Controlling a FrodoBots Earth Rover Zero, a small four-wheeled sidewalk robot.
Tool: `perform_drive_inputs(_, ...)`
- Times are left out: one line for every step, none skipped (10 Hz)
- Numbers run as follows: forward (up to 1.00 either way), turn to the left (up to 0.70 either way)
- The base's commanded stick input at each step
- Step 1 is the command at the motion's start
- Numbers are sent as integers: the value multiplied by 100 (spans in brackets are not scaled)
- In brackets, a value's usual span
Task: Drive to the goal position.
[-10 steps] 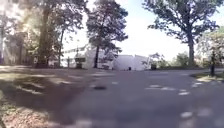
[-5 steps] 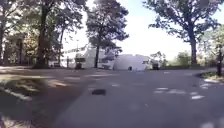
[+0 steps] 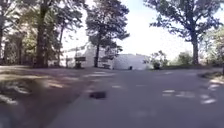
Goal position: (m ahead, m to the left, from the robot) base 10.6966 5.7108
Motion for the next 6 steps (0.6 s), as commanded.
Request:
perform_drive_inputs(70,0)
perform_drive_inputs(70,0)
perform_drive_inputs(70,0)
perform_drive_inputs(70,0)
perform_drive_inputs(70,0)
perform_drive_inputs(70,-2)
